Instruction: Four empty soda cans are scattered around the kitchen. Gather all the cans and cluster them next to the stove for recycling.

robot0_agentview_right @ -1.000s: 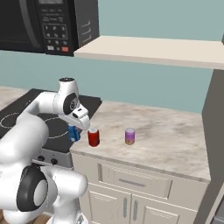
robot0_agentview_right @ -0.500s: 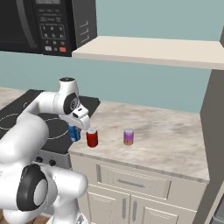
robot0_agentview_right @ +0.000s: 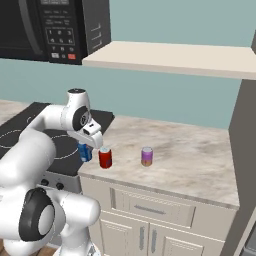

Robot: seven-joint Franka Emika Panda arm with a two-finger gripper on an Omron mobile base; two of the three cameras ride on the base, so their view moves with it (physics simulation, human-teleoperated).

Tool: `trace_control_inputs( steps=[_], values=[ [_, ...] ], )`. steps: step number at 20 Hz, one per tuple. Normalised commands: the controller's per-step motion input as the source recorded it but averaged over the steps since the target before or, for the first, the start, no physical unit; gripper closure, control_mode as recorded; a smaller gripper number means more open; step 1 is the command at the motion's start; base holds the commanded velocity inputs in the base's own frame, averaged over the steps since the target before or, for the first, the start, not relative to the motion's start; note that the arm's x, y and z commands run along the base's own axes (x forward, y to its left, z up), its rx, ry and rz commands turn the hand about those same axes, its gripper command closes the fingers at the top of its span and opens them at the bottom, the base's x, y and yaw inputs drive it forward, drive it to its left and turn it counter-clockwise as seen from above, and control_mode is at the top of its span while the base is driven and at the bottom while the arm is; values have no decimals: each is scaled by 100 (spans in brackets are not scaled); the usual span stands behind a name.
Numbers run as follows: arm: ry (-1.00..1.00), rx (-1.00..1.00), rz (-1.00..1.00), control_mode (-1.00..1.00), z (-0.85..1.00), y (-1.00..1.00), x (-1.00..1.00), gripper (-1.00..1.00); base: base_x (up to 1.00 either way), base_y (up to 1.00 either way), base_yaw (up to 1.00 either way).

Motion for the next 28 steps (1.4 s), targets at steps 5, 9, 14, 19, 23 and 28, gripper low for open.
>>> trace_control_inputs(
  steps=[5, 9, 14, 19, 23, 28],
  values=[
    [0, 0, 0, 100, 0, 0, 0, 100, 0, 0, 0],
    [0, 0, 0, 100, 0, 0, 0, 100, 0, 0, 0],
    [0, -2, 0, -100, 0, 1, 0, 100, 0, 0, 0],
    [-1, -2, 0, -100, 5, 12, 2, 100, 0, 0, 0],
    [0, 0, 0, -100, 15, 22, 8, 100, 0, 0, 0],
    [-5, -6, 0, -100, 8, 15, 21, 100, 0, 0, 0]
  ],
)
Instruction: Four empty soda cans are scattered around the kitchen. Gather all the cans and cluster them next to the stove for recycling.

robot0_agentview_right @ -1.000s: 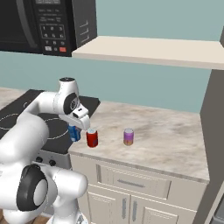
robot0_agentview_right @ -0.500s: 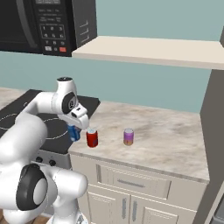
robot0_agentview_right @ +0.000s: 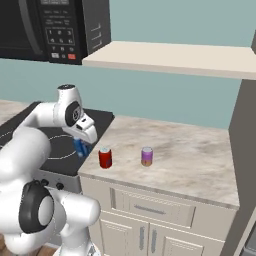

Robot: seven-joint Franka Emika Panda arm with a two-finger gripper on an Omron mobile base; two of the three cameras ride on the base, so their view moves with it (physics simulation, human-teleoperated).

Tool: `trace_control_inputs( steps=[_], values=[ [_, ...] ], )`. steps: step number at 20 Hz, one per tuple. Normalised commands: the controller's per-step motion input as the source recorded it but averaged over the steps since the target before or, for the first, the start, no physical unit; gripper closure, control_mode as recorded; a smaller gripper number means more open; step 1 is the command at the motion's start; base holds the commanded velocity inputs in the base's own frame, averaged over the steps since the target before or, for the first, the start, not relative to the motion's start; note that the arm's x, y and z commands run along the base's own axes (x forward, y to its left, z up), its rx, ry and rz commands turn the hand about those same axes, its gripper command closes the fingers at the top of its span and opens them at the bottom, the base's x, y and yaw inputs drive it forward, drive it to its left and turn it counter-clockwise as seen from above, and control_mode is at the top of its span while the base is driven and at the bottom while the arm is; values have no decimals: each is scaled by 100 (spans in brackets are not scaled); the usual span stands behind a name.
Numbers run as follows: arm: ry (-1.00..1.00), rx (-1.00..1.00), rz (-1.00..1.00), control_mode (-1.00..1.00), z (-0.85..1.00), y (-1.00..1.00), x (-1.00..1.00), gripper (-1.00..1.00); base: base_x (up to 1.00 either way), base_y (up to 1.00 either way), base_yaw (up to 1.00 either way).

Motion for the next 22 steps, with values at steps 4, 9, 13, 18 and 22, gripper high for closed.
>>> trace_control_inputs(
  steps=[4, 9, 13, 18, 22],
  values=[
    [-12, -5, 8, -100, -4, 1, 31, 100, 0, 0, 0],
    [-6, 1, 21, -100, -6, -12, 35, 100, 0, 0, 0],
    [0, 7, 27, -100, 0, -17, 36, 100, 0, 0, 0],
    [0, 5, 27, -100, -3, -15, 41, 100, 0, 0, 0],
    [0, 1, 24, -100, -13, -14, 40, 100, 0, 0, 0]
  ],
)
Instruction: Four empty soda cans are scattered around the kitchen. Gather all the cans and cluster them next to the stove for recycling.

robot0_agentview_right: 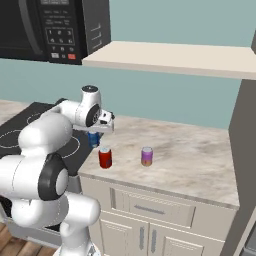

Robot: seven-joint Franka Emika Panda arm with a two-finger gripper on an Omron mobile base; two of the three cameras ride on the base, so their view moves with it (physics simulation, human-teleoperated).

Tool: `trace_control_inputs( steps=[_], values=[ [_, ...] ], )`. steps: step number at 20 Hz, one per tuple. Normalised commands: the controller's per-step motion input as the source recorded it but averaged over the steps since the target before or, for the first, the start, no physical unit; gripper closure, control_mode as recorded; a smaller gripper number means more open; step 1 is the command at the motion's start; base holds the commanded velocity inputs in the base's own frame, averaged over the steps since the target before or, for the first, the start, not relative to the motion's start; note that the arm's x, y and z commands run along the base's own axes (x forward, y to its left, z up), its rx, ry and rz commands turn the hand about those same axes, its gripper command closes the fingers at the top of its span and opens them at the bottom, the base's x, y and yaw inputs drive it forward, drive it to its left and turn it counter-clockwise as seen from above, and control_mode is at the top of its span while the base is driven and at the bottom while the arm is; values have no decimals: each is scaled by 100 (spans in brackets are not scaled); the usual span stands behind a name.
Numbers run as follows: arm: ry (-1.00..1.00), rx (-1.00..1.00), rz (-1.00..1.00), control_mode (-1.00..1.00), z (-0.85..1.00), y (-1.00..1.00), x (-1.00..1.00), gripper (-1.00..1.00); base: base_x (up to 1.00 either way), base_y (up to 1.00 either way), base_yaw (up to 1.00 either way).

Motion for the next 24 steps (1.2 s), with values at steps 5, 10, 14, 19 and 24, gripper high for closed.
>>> trace_control_inputs(
  steps=[5, 10, 14, 19, 24],
  values=[
    [0, 0, 21, -100, -15, -12, 37, 100, 0, 0, 0],
    [0, 0, 18, -100, -18, -10, 32, 100, 0, 0, 0],
    [0, -2, 13, -100, -21, -5, 32, 100, 0, 0, 0],
    [0, -4, 5, -100, -23, 0, 32, 100, 0, 0, 0],
    [0, -1, 0, -100, -24, 0, 29, 100, 0, 0, 0]
  ],
)
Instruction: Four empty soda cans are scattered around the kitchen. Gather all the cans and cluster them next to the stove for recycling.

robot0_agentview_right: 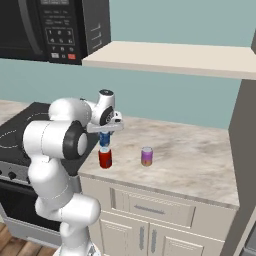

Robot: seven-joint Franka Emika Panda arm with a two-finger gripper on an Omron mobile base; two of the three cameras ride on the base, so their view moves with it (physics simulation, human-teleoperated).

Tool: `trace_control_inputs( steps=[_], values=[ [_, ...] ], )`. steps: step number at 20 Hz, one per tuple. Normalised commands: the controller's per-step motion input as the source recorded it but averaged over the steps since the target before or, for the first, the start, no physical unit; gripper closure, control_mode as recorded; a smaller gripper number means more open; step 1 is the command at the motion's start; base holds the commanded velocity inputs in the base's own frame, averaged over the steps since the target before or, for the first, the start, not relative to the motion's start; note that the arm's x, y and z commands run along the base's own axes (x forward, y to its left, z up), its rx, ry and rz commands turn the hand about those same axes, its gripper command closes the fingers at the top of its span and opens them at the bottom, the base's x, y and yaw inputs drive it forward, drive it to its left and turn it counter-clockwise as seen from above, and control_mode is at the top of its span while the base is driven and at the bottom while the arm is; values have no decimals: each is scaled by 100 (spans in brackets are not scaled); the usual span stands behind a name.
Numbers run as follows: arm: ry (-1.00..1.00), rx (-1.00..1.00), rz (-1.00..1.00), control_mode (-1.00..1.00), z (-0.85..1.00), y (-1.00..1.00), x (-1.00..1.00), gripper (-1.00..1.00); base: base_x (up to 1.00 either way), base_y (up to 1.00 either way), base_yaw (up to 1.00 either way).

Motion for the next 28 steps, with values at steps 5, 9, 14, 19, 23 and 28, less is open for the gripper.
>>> trace_control_inputs(
  steps=[5, 9, 14, 19, 23, 28],
  values=[
    [2, 0, 0, -100, -27, 0, 29, 100, 0, 0, 0],
    [3, 0, 0, -100, -25, 0, 27, 100, 0, 0, 0],
    [1, -2, 0, -100, -22, 0, 20, 100, 0, 0, 0],
    [0, -6, 0, -100, -20, 0, 16, 100, 0, 0, 0],
    [0, -6, 0, -100, -21, 3, 16, 100, 0, 0, 0],
    [5, -5, 0, -100, -24, 3, 12, 100, 0, 0, 0]
  ],
)
